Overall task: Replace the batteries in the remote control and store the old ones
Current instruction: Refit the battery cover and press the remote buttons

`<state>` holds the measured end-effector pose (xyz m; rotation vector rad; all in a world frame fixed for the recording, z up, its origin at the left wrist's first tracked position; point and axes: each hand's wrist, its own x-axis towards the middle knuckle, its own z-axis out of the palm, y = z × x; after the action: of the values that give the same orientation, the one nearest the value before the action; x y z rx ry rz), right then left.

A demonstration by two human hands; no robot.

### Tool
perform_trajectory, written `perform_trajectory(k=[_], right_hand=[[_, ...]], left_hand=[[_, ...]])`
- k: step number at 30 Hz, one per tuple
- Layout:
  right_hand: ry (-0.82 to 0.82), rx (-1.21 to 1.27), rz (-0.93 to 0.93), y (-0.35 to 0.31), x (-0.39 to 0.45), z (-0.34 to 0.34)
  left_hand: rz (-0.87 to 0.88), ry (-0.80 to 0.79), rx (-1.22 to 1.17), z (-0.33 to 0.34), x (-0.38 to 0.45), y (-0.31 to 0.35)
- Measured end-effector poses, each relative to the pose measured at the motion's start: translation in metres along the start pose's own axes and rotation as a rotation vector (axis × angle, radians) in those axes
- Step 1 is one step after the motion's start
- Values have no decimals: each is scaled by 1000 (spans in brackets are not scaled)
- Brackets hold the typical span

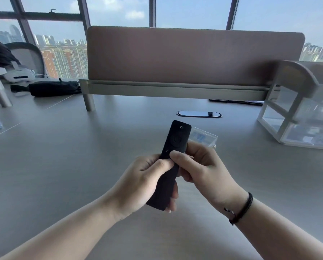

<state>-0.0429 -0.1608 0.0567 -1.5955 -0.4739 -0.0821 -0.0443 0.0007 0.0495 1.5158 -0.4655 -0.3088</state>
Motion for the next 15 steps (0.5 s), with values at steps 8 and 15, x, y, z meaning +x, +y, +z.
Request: perform_trajectory(k=[8, 15], right_hand=[[1, -21, -37, -2, -3, 5], [48, 109, 65, -7, -5, 5]], left_hand=[[47, 62, 55, -3, 0, 1], [13, -1, -19, 4, -2, -2]])
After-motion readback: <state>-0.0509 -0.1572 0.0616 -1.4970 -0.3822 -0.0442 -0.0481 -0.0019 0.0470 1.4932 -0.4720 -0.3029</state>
